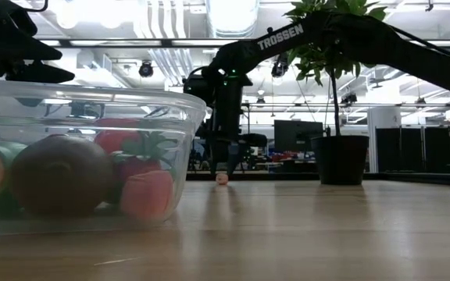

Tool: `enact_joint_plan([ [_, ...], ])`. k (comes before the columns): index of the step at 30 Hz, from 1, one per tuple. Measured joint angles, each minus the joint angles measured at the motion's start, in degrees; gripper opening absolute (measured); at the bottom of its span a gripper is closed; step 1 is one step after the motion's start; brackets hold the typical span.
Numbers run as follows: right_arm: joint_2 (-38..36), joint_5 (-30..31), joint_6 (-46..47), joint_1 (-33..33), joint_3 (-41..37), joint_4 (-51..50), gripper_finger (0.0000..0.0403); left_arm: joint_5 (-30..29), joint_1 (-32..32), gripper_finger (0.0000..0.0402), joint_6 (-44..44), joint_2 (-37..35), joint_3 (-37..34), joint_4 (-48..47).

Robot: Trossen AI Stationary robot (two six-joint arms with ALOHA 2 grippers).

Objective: Pick and placing Produce into tupperware
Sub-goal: Put the peach into the transparent bin

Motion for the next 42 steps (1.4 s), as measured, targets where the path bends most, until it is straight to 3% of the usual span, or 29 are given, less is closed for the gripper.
enact_joint_plan([
  [8,0.0,-0.81,5.24,-0.19,0.0,-1.03,0.0129,0.02,-0.02,0.0192,0.02,0.0,0.0,0.0],
  [20,-0.02,-1.18,12.06,-0.15,0.06,-1.46,0.015,0.0,-0.01,0.0192,0.02,0.0,0.0,0.0],
  [31,-0.04,-2.62,17.06,-0.4,-0.81,-1.09,0.0123,0.0,-0.02,0.0192,0.01,0.0,0.0,0.0],
  [42,-0.04,-4.11,18.1,-2.12,-0.82,-0.26,0.0121,0.0,-0.01,0.0192,0.02,0.0,0.0,0.0],
])
